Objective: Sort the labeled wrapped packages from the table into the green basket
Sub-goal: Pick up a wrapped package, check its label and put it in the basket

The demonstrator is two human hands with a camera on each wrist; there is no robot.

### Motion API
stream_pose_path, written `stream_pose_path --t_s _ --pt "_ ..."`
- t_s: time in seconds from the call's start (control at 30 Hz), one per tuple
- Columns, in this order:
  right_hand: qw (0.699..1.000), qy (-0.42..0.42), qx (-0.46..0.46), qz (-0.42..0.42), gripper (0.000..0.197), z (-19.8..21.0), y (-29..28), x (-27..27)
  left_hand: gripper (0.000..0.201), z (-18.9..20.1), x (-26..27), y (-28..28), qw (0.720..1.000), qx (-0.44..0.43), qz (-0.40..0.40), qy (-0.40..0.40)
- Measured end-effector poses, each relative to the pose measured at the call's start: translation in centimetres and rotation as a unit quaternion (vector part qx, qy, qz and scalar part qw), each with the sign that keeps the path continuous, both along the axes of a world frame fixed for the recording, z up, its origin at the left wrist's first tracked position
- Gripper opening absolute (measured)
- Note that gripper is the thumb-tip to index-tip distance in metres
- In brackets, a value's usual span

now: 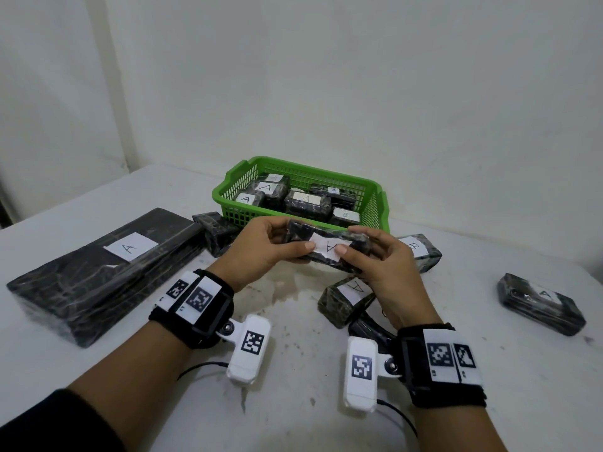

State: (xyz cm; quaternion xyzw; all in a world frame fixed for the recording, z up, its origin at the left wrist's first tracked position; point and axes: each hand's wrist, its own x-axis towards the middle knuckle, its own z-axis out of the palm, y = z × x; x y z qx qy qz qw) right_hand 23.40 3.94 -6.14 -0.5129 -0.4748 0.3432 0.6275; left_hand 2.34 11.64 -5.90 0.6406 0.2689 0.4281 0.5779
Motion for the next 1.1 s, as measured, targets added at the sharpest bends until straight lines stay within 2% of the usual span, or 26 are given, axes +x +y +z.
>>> stream_pose_path --t_s 0.1,0.17,0.23,0.3,0.4,0.47,0.53,0.63,0.73,0.83,0.93,1.1 --pt "0.999 0.003 -0.025 0.028 0.075 -0.10 0.15 0.10 0.035 0.02 -0.15 0.29 0.997 0.070 0.029 0.018" --pt "0.996 0.063 -0.047 0.050 0.076 0.24 0.12 0.00 0.036 0.03 -0.23 0.28 0.995 0.095 0.030 0.016" --pt "0.989 0.115 -0.059 0.072 0.058 0.65 -0.14 -0.21 0.038 0.03 -0.21 0.33 0.995 0.102 0.020 0.006" --pt "0.988 0.120 -0.056 0.073 0.037 0.73 -0.33 -0.22 0.044 -0.05 -0.11 0.25 0.997 0.082 -0.015 -0.005" --pt "0.993 0.094 -0.041 0.054 0.029 0.51 -0.42 0.23 0.057 -0.03 0.19 0.15 0.996 -0.047 -0.074 -0.032" --pt "0.996 0.071 -0.034 0.051 0.030 0.59 -0.49 0.42 0.048 -0.05 0.45 0.10 0.994 -0.085 -0.055 -0.039" --pt "0.997 0.051 -0.028 0.049 0.035 0.65 -0.53 0.40 0.036 -0.25 0.55 0.21 0.997 -0.065 -0.026 -0.018" --pt "0.999 0.022 -0.016 0.029 0.036 0.55 -0.53 0.02 0.034 -0.36 0.50 0.07 0.998 -0.046 -0.035 0.003" --pt "0.999 0.032 -0.009 0.024 0.034 0.49 -0.44 -0.29 0.033 -0.14 0.68 -0.24 0.998 -0.051 -0.035 -0.018" --pt "0.999 0.022 -0.010 0.034 0.042 0.40 -0.26 -0.32 0.040 -0.12 0.30 0.18 0.997 -0.050 -0.013 -0.054" --pt "0.999 0.041 0.003 0.017 0.040 0.27 -0.10 0.05 0.043 0.10 0.06 0.27 0.993 -0.069 -0.042 -0.089" --pt "0.999 0.027 -0.009 0.033 0.052 0.68 -0.51 -0.09 0.039 0.06 -0.04 -0.02 0.998 0.049 0.028 -0.018"
